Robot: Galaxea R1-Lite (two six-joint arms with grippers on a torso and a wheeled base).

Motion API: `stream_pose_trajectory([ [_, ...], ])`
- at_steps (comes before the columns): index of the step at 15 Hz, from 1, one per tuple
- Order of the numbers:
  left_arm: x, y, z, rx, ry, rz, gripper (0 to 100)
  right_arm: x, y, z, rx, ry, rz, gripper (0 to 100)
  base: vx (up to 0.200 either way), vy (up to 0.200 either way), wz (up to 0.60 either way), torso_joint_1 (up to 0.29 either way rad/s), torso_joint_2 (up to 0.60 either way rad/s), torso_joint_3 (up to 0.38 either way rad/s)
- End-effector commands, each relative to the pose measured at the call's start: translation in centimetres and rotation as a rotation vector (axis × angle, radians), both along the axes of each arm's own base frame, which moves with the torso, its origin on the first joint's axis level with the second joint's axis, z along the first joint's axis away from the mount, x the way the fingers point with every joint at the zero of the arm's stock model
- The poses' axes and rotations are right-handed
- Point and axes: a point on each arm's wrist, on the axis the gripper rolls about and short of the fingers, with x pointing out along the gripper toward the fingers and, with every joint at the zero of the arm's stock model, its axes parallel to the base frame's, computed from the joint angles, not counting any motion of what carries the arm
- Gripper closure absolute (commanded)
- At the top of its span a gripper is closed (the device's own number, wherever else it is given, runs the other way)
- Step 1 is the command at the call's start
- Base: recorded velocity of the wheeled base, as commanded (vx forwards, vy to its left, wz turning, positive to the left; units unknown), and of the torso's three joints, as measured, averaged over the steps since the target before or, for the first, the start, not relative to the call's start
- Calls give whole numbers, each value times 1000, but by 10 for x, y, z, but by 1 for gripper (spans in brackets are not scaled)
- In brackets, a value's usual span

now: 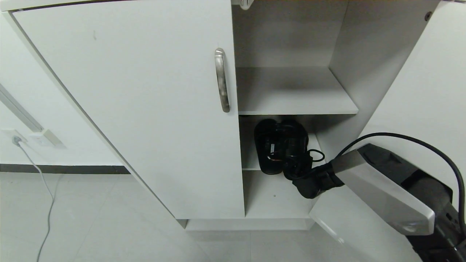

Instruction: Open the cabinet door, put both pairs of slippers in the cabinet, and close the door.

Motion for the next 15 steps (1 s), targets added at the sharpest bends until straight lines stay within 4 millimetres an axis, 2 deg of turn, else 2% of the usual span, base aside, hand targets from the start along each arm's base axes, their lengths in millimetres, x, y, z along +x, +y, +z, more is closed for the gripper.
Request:
stream_pose_trajectory([
  [1, 0, 0, 0, 0, 1, 0, 100, -36, -1, 34, 20, -31, 33, 0, 0, 0, 0, 0, 0, 0],
  [4, 0, 0, 0, 0, 1, 0, 100, -81, -2, 39, 15, -22, 76, 0, 0, 0, 0, 0, 0, 0],
  [9, 0, 0, 0, -1, 1, -2, 100, -169, -13, 29, -22, 25, 178, 0, 0, 0, 0, 0, 0, 0],
  [11, 0, 0, 0, 2, 1, -2, 100, -181, -15, 33, -23, 25, 198, 0, 0, 0, 0, 0, 0, 0],
  [15, 0, 0, 0, 0, 1, -2, 100, -182, -12, 31, -27, 28, 205, 0, -200, 0, 0, 6, 6, -2],
])
